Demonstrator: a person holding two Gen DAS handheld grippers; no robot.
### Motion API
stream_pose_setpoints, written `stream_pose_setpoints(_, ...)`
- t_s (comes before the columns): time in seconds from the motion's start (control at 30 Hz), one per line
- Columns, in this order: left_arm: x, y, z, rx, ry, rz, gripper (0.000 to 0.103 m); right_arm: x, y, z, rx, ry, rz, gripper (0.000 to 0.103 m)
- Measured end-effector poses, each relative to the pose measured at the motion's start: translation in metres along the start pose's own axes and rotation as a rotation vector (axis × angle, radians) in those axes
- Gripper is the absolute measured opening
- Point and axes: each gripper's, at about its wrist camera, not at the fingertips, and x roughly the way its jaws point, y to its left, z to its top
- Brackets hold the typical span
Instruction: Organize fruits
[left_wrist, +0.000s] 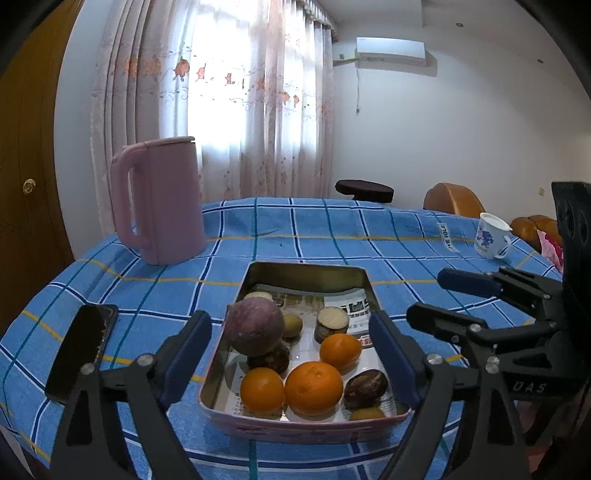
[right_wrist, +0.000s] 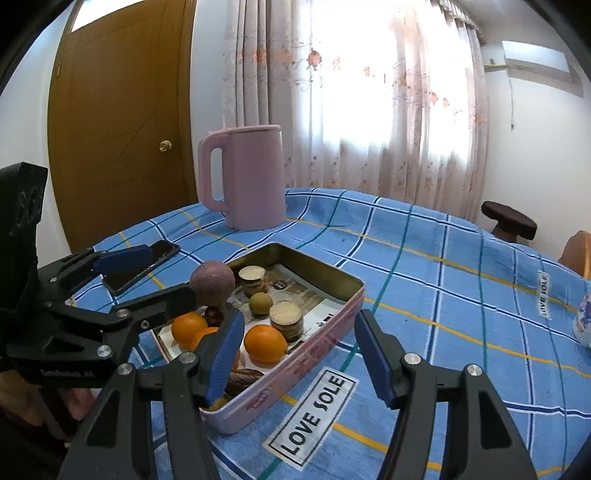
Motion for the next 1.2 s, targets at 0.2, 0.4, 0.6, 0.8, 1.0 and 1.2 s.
stream_pose_setpoints(0.2, -0.003, -0.004, 0.0, -0.001, -0.005, -0.001, 0.095, -0.012, -0.005, -0.001, 0.005, -0.031, -0.041, 0.07)
stream_pose_setpoints(0.4, -0.005, -0.006, 0.001, -0.002, -0.008, -0.004, 0.097, -0.022, -0.012, -0.003, 0.028, -0.047, -0.054, 0.07)
stream_pose_setpoints(0.6, -0.008, -0.01, 0.001, 0.003, -0.012, -0.006, 0.099, -0.03, -0.012, -0.005, 0.038, -0.062, -0.06, 0.07)
stream_pose_setpoints(0.8, -0.009, -0.013, 0.002, 0.006, -0.013, -0.006, 0.099, -0.037, -0.016, -0.006, 0.051, -0.074, -0.067, 0.071)
stream_pose_setpoints(1.0, -0.01, -0.016, 0.002, 0.01, -0.012, -0.009, 0.099, -0.04, -0.016, -0.006, 0.053, -0.084, -0.065, 0.071)
stream_pose_setpoints(1.2, -0.01, -0.017, 0.002, 0.011, -0.011, -0.007, 0.099, -0.042, -0.017, -0.006, 0.06, -0.087, -0.064, 0.071)
